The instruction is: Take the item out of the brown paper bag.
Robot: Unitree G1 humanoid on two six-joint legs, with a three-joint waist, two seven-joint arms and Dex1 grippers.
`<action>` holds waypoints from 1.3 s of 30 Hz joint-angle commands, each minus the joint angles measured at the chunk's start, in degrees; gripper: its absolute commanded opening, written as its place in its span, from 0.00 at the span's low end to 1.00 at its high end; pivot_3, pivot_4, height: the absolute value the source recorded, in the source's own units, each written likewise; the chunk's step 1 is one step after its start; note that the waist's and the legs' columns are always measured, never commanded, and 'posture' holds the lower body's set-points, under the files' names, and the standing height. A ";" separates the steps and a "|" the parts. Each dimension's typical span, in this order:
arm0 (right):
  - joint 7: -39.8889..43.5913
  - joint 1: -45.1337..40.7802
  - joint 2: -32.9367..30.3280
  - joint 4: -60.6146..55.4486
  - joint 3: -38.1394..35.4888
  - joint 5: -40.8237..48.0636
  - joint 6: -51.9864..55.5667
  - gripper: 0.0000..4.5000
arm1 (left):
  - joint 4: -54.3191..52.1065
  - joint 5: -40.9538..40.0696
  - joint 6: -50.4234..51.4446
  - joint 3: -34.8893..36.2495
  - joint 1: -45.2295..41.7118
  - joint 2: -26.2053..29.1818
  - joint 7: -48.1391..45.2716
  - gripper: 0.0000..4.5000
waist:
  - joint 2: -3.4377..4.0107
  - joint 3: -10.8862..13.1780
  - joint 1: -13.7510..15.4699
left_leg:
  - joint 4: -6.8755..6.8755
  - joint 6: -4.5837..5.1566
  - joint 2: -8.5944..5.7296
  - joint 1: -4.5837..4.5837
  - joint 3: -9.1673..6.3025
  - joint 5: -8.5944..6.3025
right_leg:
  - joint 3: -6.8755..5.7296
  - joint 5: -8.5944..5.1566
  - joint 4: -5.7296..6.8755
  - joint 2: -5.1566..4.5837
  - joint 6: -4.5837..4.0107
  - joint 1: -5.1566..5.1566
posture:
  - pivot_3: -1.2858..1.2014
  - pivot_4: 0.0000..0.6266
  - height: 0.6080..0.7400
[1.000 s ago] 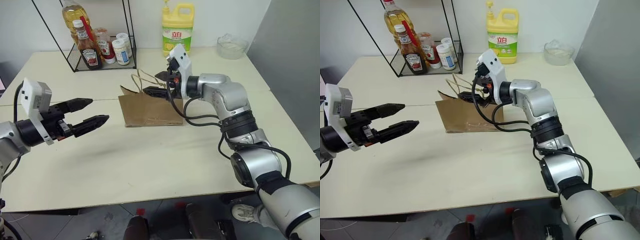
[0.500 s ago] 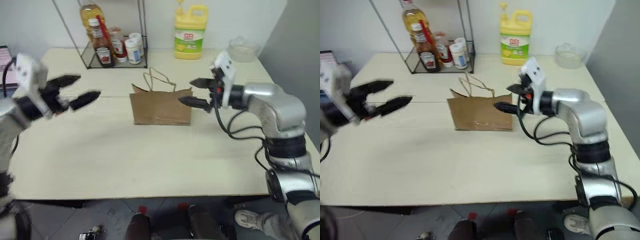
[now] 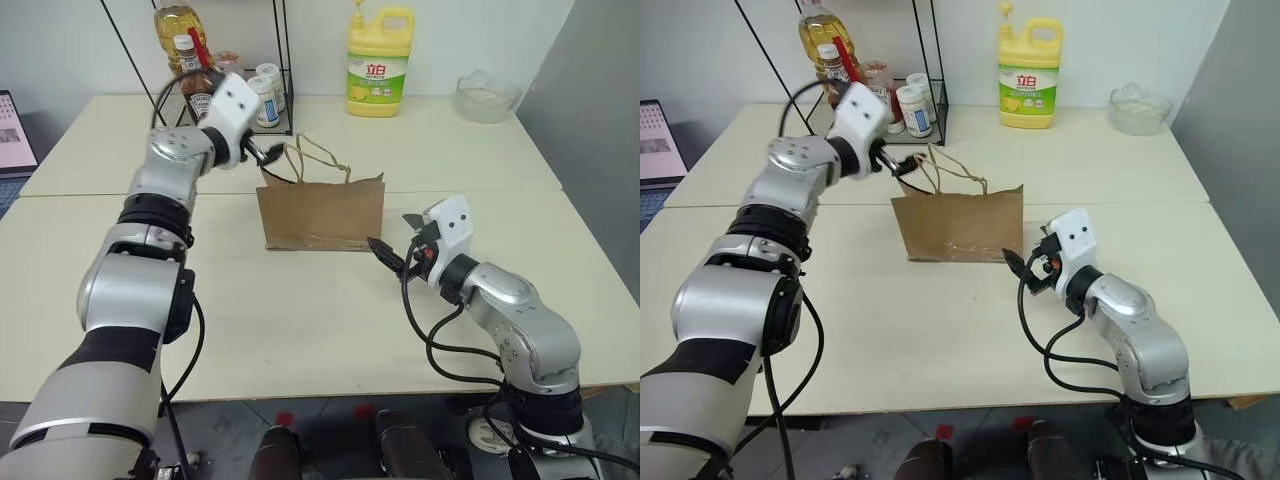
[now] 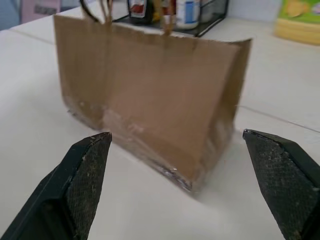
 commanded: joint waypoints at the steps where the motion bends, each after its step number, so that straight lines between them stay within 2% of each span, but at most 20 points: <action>1: -1.69 0.26 -0.73 -4.33 -2.59 0.65 -0.27 0.98 | 0.76 1.76 -0.94 -0.98 -2.19 0.19 -11.34 1.00 | 0.00 0.00 -0.11 | 0.00 0.02 -0.01 0.01 0.00 0.01 | 0.01 0.00 0.01 0.00 0.00 0.00 | 0.52 0.24 1.00; 2: -1.81 0.42 -0.91 -4.69 -2.68 0.90 -0.09 0.98 | 0.67 1.53 -0.41 -0.73 -2.23 0.24 -14.21 1.00 | 0.00 0.00 -0.13 | 0.00 0.05 -0.01 0.00 0.00 0.02 | 0.01 0.00 0.00 0.00 0.00 0.00 | 0.52 0.24 1.00; 5: -0.38 2.90 -2.25 -5.79 -2.35 1.87 -0.52 0.98 | -4.05 -0.36 1.92 -1.08 -0.75 1.33 -31.28 1.00 | 0.00 0.00 -0.13 | -0.02 0.17 -0.01 0.01 -0.04 0.06 | 0.00 -0.01 0.03 0.02 0.01 0.03 | 0.52 0.24 1.00; 7: 0.40 4.15 -3.10 -5.69 -1.75 1.99 -1.30 0.98 | -7.09 -0.87 3.71 -0.85 0.35 1.77 -35.76 1.00 | 0.00 0.00 -0.06 | -0.03 0.17 -0.02 -0.02 -0.08 0.07 | 0.01 -0.01 0.03 0.03 0.00 0.05 | 0.52 0.24 1.00; 9: 1.23 5.23 -3.90 -5.12 -1.74 2.38 -1.97 0.98 | -13.47 -1.79 6.36 -1.00 3.04 2.78 -40.00 1.00 | 0.00 0.00 -0.06 | -0.02 0.19 -0.03 -0.01 -0.10 0.06 | 0.03 -0.01 0.01 0.02 0.00 0.08 | 0.52 0.24 1.00; 11: 2.42 6.37 -5.17 -4.20 -2.01 2.63 -2.90 0.98 | -25.42 -3.66 11.99 -1.22 8.56 5.33 -44.41 1.00 | 0.01 0.00 -0.17 | -0.02 0.21 -0.04 0.00 -0.11 0.05 | 0.06 -0.02 0.02 0.02 0.00 0.09 | 0.52 0.24 1.00; 18: 4.01 7.71 -7.27 -1.96 -2.07 3.47 -5.28 0.98 | -55.49 -8.78 32.09 1.13 21.26 11.86 -44.42 1.00 | 0.01 0.03 -0.03 | 0.02 0.21 0.00 0.00 -0.14 0.06 | 0.07 -0.03 0.07 0.03 0.01 0.11 | 0.52 0.24 1.00; 21: 4.59 7.40 -7.32 -0.84 -1.69 3.44 -6.20 0.98 | -64.89 -10.83 33.54 2.26 26.93 13.92 -42.44 1.00 | 0.02 0.02 0.10 | 0.03 0.22 -0.01 0.05 -0.14 0.06 | 0.10 -0.03 0.05 0.02 0.01 0.17 | 0.52 0.24 1.00; 23: 5.20 7.37 -7.71 -0.41 -1.69 3.52 -6.87 0.98 | -67.26 -10.94 31.40 3.39 28.27 14.37 -39.85 1.00 | 0.01 0.02 0.21 | 0.04 0.22 0.00 0.10 -0.14 0.06 | 0.09 -0.03 0.05 0.02 0.01 0.24 | 0.52 0.24 1.00; 27: 7.97 8.60 -9.93 -0.31 -1.46 3.44 -8.85 0.98 | -68.39 -11.65 20.57 5.22 30.72 15.10 -37.37 1.00 | 0.01 0.03 0.32 | 0.07 0.22 -0.01 0.08 -0.14 0.08 | 0.08 -0.03 0.05 0.03 0.02 0.24 | 0.52 0.24 1.00; 33: 14.28 11.53 -14.06 -2.11 -1.68 7.03 -9.60 0.98 | -74.62 -16.62 7.73 5.00 39.22 17.31 -43.56 1.00 | 0.01 0.02 0.36 | 0.02 0.23 -0.01 0.09 -0.14 0.08 | 0.08 -0.04 0.02 0.02 0.01 0.24 | 0.52 0.24 1.00; 39: 16.02 11.93 -15.60 -2.36 -1.66 8.69 -9.53 0.98 | -71.23 -15.14 -7.92 1.82 44.68 17.70 -47.31 1.00 | 0.01 0.02 0.37 | 0.08 0.24 -0.01 0.13 -0.13 0.09 | 0.10 -0.04 0.03 0.03 0.01 0.31 | 0.52 0.24 1.00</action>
